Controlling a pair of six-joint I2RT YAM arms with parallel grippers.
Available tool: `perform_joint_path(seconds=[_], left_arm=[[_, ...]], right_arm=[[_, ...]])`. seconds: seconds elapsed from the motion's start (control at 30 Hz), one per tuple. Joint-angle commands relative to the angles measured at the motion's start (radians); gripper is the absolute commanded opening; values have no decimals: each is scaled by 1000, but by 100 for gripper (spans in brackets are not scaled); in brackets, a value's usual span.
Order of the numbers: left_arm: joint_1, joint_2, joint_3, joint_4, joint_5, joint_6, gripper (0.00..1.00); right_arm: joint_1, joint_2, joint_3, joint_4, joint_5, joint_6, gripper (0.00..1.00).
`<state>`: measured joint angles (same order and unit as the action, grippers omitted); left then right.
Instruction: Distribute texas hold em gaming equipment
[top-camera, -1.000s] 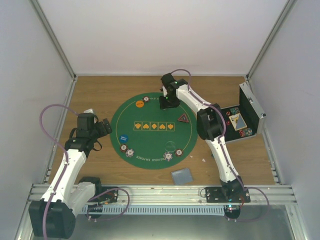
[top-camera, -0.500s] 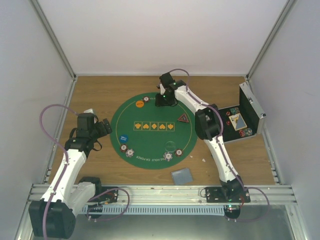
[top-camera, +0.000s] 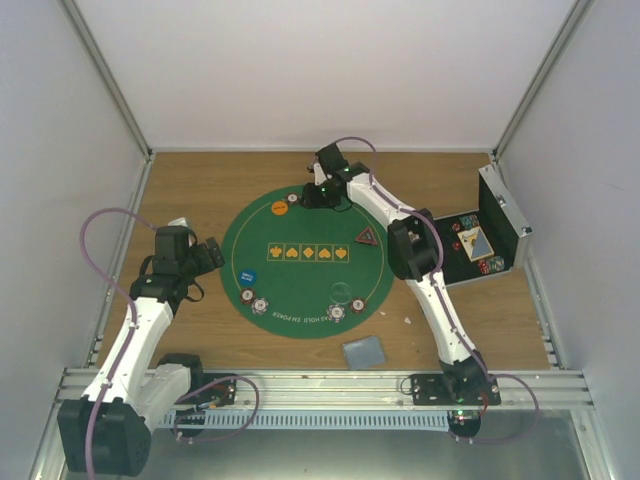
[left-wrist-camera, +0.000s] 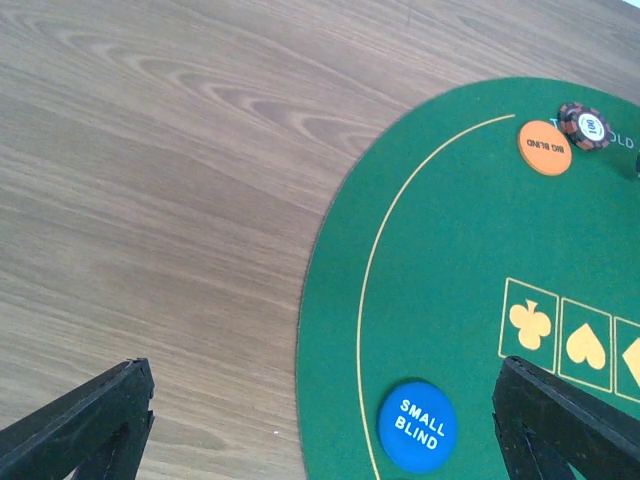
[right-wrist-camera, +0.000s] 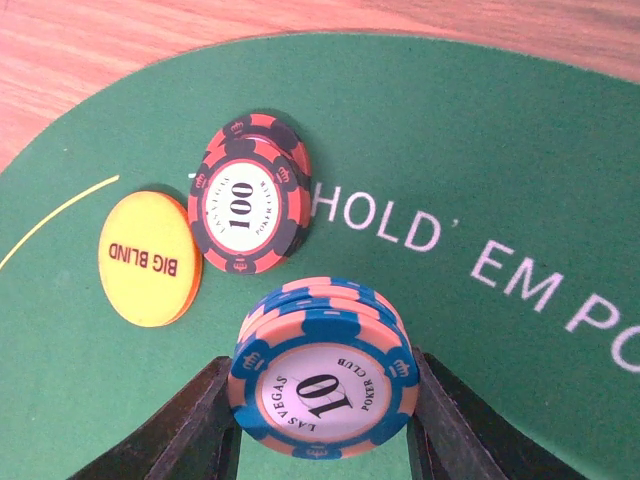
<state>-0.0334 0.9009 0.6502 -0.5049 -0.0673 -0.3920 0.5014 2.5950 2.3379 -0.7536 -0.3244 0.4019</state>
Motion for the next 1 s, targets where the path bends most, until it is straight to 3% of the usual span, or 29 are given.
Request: perform_joint_path(seconds=[0.0, 0.57, 0.97], left_arm=[[-10, 3, -3, 45, 3, 4, 94], [-10, 11, -3, 46, 10, 5, 94], [-10, 11, -4, 47, 10, 6, 94]], right_arm=[[6, 47, 32, 23, -21, 12, 33], [20, 91, 32, -19, 93, 3, 35], [25, 102, 27, -29, 99, 8, 56]])
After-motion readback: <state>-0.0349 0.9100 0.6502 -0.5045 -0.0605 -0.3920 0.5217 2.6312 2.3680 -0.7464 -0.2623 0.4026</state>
